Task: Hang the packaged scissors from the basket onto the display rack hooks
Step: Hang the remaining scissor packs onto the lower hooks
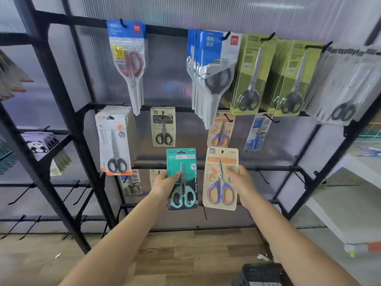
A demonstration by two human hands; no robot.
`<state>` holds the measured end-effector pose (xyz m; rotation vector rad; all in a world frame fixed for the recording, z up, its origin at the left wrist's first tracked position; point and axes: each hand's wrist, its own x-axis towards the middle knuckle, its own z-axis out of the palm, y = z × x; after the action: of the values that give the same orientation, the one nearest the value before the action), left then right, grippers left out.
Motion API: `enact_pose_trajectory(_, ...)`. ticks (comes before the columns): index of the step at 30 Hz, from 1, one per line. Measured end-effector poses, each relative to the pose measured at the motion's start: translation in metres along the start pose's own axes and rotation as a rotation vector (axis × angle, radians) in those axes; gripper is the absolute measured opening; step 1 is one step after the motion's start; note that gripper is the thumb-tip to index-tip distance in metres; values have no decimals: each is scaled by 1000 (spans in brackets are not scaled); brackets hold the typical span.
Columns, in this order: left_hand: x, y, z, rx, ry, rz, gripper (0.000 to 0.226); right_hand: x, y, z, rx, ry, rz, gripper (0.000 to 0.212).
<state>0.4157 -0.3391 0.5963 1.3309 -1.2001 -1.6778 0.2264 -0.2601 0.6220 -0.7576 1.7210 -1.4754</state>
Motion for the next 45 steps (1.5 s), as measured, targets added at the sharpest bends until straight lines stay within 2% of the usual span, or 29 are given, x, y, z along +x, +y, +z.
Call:
enact_pose_trajectory(6,28,-15,31,23,47,-31,25,39,13,-25,-20,-51,32,21)
enact_pose_trajectory(9,36,-21,48,12,78,-58,19,54,18,-37,-38,-80,37,15)
enact_pose_trajectory(13,46,-22,64,31,103,-40,24,75,14,-46,-63,-72,-23,6)
enact_pose_trajectory(16,52,-14,71,19,114,-17,28,89,2,-46,-43,-70,-51,16)
enact_pose_trajectory(24,60,2,87,22,126,17,18,119,-29,-45,-88,-37,-220,11)
enact_pose_trajectory(33,66,3,81,18,171,1,23,146,-36,-32,-92,-41,-245,9)
enact_pose_trajectory(41,76,5,82,28,214,-25,16,169,-28,-28,-129,-24,-232,18)
enact_pose_trajectory(45,78,7,83,34,228,-16,20,183,-30,-22,-231,14,-302,30)
